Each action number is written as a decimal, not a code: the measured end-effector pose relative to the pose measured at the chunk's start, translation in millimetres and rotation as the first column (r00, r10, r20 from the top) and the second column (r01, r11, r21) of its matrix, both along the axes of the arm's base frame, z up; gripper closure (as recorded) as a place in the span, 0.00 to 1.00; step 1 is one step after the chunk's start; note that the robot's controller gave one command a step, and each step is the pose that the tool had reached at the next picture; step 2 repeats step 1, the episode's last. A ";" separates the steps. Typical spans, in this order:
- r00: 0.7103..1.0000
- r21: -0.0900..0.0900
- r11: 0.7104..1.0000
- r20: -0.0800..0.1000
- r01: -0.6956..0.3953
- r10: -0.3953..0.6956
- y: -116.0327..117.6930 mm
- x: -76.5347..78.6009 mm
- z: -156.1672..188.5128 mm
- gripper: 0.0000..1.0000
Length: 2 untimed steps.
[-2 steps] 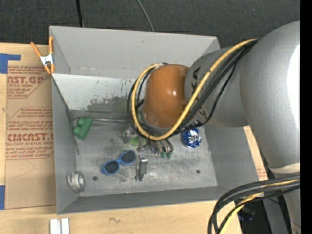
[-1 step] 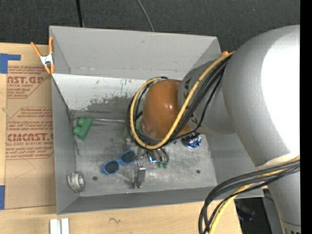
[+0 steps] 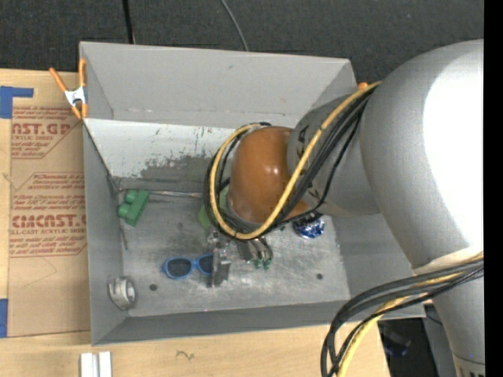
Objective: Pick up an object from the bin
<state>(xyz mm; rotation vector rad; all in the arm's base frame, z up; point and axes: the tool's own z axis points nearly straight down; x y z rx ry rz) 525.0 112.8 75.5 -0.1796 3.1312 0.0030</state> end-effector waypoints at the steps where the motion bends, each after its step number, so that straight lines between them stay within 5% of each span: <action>1: 1.000 0.000 1.000 0.004 0.003 -0.003 -13.6 -4.9 136.2 1.00; 2: 1.000 0.000 1.000 0.004 0.003 -0.003 -13.6 -4.9 136.2 1.00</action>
Offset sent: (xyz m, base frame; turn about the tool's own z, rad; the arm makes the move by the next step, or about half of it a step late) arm -0.0067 -0.0145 0.1322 0.0031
